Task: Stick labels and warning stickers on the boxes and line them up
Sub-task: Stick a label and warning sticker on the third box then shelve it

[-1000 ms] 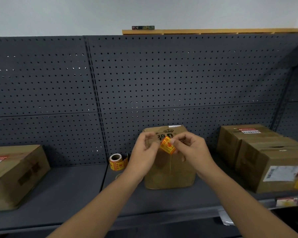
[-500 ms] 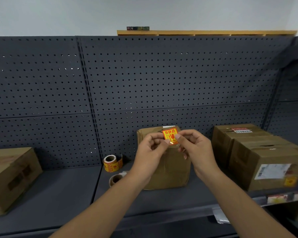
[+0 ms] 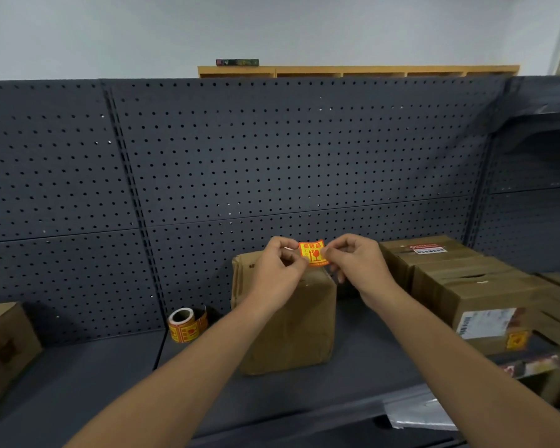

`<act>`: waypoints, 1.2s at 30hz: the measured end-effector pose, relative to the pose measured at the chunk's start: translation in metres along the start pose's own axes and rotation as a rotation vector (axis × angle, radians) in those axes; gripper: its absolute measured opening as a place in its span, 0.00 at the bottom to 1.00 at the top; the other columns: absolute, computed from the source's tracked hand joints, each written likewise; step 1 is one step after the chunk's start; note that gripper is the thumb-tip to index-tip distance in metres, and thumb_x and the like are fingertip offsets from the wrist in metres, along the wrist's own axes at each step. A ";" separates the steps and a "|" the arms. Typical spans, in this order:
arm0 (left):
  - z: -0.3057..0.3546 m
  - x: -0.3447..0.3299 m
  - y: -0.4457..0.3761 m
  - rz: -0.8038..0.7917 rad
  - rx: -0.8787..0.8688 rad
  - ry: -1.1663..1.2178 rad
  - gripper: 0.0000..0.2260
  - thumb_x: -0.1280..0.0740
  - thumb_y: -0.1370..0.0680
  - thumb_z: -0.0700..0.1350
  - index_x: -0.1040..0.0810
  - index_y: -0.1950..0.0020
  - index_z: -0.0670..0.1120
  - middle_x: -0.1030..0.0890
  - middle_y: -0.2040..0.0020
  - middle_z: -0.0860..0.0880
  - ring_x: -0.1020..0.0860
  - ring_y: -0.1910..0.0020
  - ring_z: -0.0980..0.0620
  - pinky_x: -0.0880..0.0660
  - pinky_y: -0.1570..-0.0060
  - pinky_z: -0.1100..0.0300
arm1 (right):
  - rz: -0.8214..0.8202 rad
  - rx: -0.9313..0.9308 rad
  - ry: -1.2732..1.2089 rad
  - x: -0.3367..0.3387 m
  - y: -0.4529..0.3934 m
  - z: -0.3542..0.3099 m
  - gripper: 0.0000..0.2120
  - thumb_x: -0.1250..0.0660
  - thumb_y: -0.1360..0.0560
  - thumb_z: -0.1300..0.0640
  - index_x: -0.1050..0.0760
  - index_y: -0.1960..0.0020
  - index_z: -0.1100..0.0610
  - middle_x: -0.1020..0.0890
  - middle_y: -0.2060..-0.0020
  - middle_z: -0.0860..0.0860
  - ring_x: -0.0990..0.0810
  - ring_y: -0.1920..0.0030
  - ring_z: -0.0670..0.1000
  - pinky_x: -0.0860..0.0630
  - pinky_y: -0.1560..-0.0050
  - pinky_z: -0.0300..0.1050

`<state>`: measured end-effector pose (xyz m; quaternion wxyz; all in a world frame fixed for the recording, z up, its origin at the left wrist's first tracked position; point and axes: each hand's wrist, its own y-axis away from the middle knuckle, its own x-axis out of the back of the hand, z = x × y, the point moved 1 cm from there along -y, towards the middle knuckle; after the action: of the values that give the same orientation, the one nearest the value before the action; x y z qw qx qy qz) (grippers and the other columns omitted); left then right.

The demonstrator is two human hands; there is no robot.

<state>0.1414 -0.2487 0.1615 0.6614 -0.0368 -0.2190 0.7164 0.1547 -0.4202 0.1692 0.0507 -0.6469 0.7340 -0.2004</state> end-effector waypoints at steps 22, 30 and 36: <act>-0.034 -0.014 -0.020 -0.024 -0.067 -0.633 0.08 0.29 0.21 0.51 0.22 0.42 0.55 0.19 0.61 0.60 0.22 0.56 0.65 0.22 0.44 0.51 | -0.079 -0.188 0.258 -0.006 -0.023 0.040 0.02 0.26 0.24 0.61 0.17 0.56 0.58 0.16 0.65 0.56 0.22 0.71 0.47 0.26 0.72 0.39; -0.034 -0.018 -0.022 -0.072 -0.046 -0.642 0.08 0.29 0.21 0.49 0.22 0.43 0.56 0.18 0.61 0.59 0.21 0.55 0.60 0.23 0.42 0.47 | -0.077 -0.169 0.295 -0.006 -0.020 0.039 0.04 0.26 0.24 0.62 0.17 0.57 0.59 0.17 0.66 0.54 0.19 0.74 0.49 0.20 0.68 0.42; -0.037 -0.021 -0.023 -0.110 -0.075 -0.646 0.07 0.30 0.21 0.46 0.23 0.44 0.52 0.19 0.63 0.55 0.21 0.58 0.56 0.20 0.50 0.49 | -0.094 -0.166 0.391 -0.005 -0.019 0.036 0.03 0.26 0.24 0.62 0.18 0.57 0.59 0.16 0.66 0.54 0.17 0.74 0.49 0.19 0.67 0.41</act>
<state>0.1781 -0.2583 0.1313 0.5937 0.1800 -0.4453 0.6456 0.1856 -0.4252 0.1426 -0.1556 -0.6313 0.7127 -0.2631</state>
